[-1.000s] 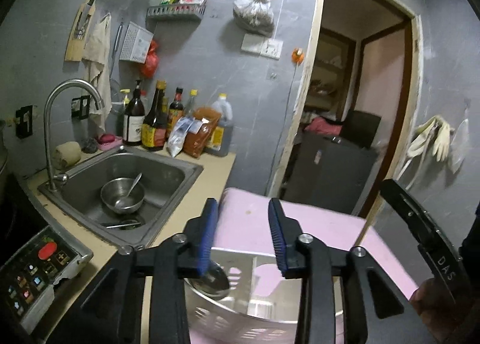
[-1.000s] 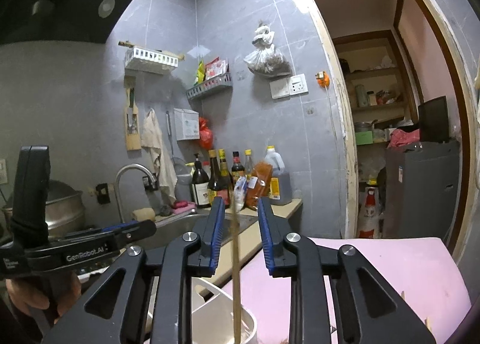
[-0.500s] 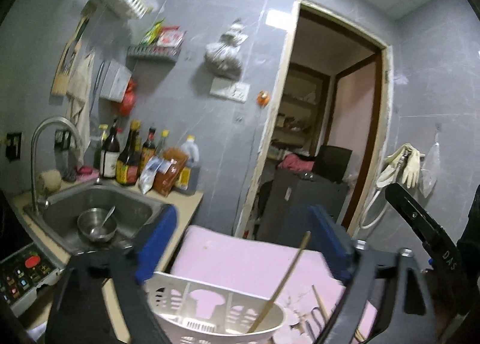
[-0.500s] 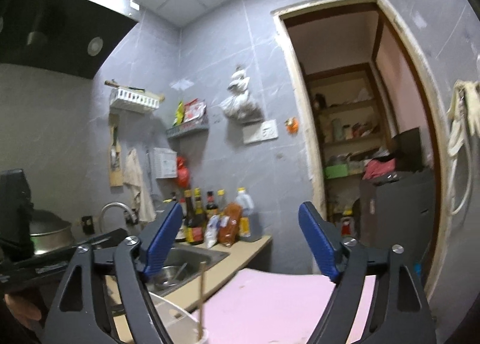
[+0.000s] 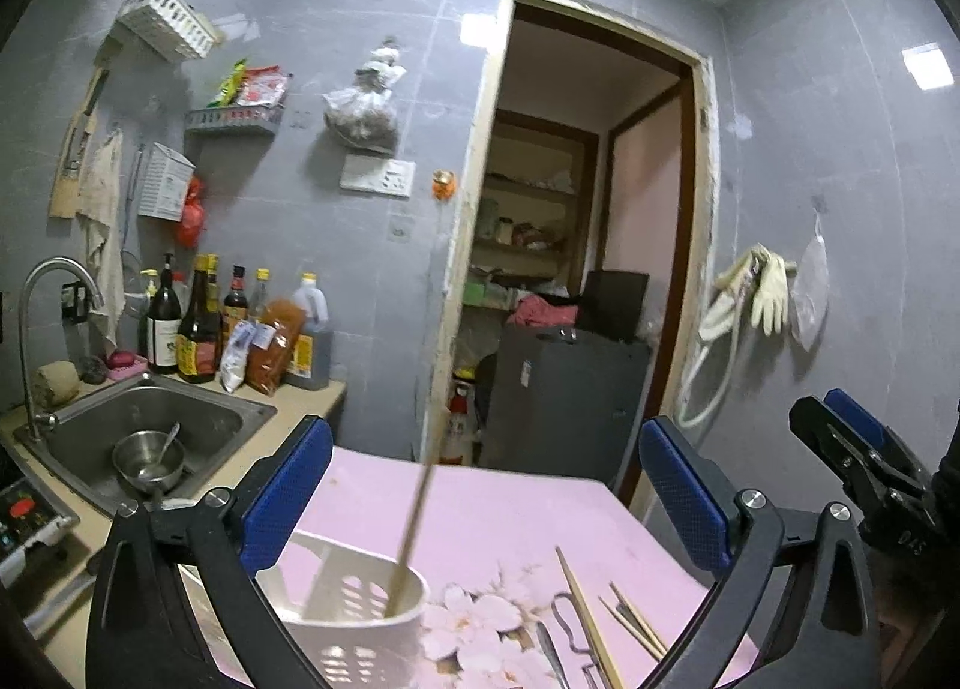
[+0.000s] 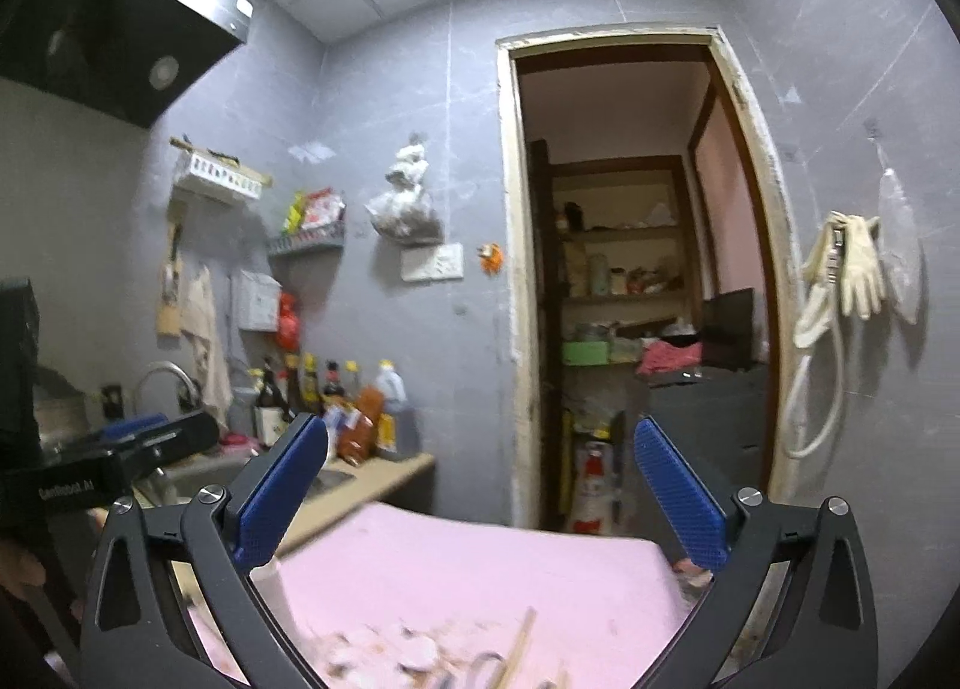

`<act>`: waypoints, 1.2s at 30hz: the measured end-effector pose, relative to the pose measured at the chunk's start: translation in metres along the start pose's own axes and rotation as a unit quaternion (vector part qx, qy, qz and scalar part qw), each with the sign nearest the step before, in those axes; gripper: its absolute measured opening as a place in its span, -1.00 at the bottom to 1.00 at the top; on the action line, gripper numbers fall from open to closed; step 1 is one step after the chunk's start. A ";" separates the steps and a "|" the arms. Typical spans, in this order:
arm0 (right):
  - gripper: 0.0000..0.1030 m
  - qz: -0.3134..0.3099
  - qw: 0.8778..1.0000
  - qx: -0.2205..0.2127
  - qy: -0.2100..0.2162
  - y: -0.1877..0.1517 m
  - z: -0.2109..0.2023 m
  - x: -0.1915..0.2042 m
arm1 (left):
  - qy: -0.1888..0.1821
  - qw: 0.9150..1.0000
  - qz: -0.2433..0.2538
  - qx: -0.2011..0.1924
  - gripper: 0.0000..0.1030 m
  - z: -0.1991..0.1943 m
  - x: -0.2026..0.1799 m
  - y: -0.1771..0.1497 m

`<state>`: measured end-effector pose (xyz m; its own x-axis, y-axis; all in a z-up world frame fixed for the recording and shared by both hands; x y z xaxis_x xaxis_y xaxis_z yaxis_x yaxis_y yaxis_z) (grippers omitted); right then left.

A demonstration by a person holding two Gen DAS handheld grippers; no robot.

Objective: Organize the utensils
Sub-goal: 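Bring both tools back down to the utensils on the cloth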

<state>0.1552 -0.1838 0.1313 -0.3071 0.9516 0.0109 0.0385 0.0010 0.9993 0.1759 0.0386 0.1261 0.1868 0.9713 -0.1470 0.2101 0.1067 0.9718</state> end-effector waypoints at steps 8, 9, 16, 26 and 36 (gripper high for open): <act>1.00 0.010 0.997 0.073 -0.028 -0.040 0.011 -0.037 | -0.007 0.998 0.032 0.061 0.95 0.025 -0.024 -0.035; 1.00 0.014 0.996 0.086 -0.029 -0.046 0.014 -0.042 | -0.010 0.997 0.033 0.074 0.95 0.031 -0.026 -0.040; 0.70 0.037 0.984 0.172 -0.033 -0.080 0.032 -0.063 | -0.011 0.987 0.045 0.156 0.95 0.058 -0.037 -0.080; -0.12 0.049 0.952 0.303 -0.012 -0.125 0.063 -0.073 | -0.024 0.959 0.063 0.275 0.48 0.099 -0.041 -0.133; -0.43 0.037 0.924 0.380 0.014 -0.153 0.079 -0.069 | -0.055 0.916 0.054 0.395 -0.35 0.140 -0.041 -0.175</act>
<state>0.2453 -0.2250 -0.0250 -0.3006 0.9495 0.0899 0.7145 0.1617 0.6807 0.2655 -0.0496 -0.0634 0.3333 0.9355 -0.1174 0.8046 -0.2173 0.5526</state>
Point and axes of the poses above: each gripper's, at about its wrist camera, not at the fingertips, and z roughly the way its jaws point, x to its left, y to its top, the point moved 2 cm from there along z, roughly the way its jaws point, and after that the axes turned 4 degrees about x, right-handed, at the moved point
